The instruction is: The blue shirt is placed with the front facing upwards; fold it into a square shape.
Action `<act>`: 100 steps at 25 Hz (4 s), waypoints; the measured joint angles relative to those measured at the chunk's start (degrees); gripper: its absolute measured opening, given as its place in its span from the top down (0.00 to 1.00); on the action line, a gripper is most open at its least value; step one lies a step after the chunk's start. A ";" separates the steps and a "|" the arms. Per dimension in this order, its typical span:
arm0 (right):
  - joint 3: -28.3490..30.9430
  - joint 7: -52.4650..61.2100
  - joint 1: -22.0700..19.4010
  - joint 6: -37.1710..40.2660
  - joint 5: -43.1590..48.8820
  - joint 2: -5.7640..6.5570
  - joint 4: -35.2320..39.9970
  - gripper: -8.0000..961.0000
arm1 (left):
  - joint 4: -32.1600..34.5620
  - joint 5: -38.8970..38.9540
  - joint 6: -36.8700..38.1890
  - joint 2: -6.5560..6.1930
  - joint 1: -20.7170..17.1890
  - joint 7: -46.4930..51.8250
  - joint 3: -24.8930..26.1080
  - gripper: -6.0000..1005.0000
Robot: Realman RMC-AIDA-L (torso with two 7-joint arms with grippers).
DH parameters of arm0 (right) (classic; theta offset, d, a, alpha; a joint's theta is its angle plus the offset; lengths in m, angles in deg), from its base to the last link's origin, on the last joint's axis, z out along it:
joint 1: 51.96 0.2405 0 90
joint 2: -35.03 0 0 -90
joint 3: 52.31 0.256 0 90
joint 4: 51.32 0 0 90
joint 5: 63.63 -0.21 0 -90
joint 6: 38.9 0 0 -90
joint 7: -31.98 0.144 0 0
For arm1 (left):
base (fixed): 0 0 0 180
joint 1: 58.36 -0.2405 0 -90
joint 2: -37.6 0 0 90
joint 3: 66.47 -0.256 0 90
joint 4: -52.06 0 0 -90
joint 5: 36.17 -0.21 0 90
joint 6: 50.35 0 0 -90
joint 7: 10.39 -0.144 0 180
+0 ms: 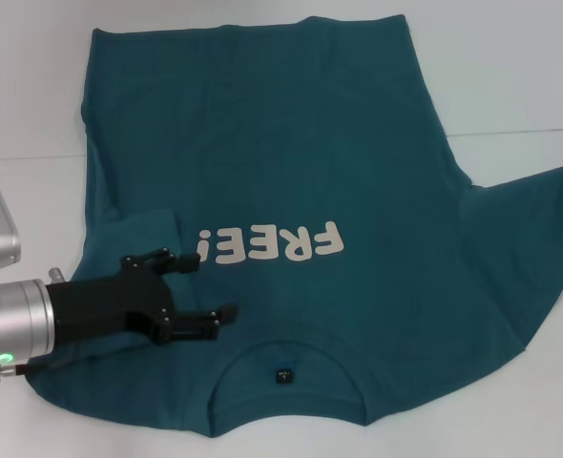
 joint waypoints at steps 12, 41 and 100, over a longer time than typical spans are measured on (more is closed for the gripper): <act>-0.24 -0.68 2.19 5.17 1.37 -0.83 2.43 0.94 | 0.00 0.00 0.06 0.00 -0.35 -0.12 0.00 0.06; -21.11 5.41 18.50 10.99 11.34 -8.87 3.23 0.91 | -0.09 0.36 0.23 -0.06 -2.02 -0.54 0.00 0.05; -40.24 2.23 11.04 -13.11 24.05 -8.67 -3.53 0.38 | -0.09 0.37 0.23 0.36 -1.43 -0.22 0.00 0.06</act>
